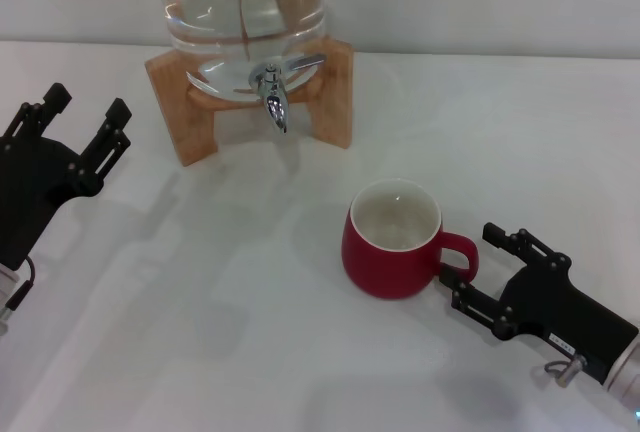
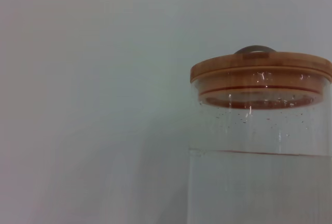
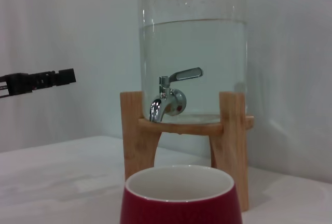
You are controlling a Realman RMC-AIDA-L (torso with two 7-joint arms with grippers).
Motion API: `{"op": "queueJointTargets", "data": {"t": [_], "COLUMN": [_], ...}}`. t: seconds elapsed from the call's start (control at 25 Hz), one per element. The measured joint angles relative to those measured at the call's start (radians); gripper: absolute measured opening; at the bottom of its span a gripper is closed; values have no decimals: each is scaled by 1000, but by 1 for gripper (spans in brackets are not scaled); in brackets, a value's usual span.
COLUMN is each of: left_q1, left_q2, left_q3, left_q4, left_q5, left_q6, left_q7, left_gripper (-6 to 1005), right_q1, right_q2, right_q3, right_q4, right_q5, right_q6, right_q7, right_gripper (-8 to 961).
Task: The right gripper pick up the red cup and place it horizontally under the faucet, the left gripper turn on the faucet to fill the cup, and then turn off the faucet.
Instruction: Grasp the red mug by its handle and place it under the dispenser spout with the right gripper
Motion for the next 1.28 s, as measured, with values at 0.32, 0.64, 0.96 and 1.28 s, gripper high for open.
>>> {"op": "queueJointTargets", "data": {"t": [0.32, 0.64, 0.96, 1.28], "left_q1": [-4, -8, -8, -8], "left_q2": [0, 0, 0, 0], "left_q3": [0, 0, 0, 0], "left_q4": [0, 0, 0, 0], "left_q5": [0, 0, 0, 0], "left_q6": [0, 0, 0, 0], "left_q7": [0, 0, 0, 0], "left_gripper": [756, 756, 757, 756], "right_q1": [19, 27, 34, 34], "right_q2": [1, 2, 3, 4], "right_q3": [2, 22, 53, 75], "right_q4": [0, 0, 0, 2], "right_q5": [4, 7, 8, 11], "right_q6": [29, 61, 80, 86], "right_q7": [-6, -16, -29, -41], "right_gripper": [771, 762, 744, 726]}}
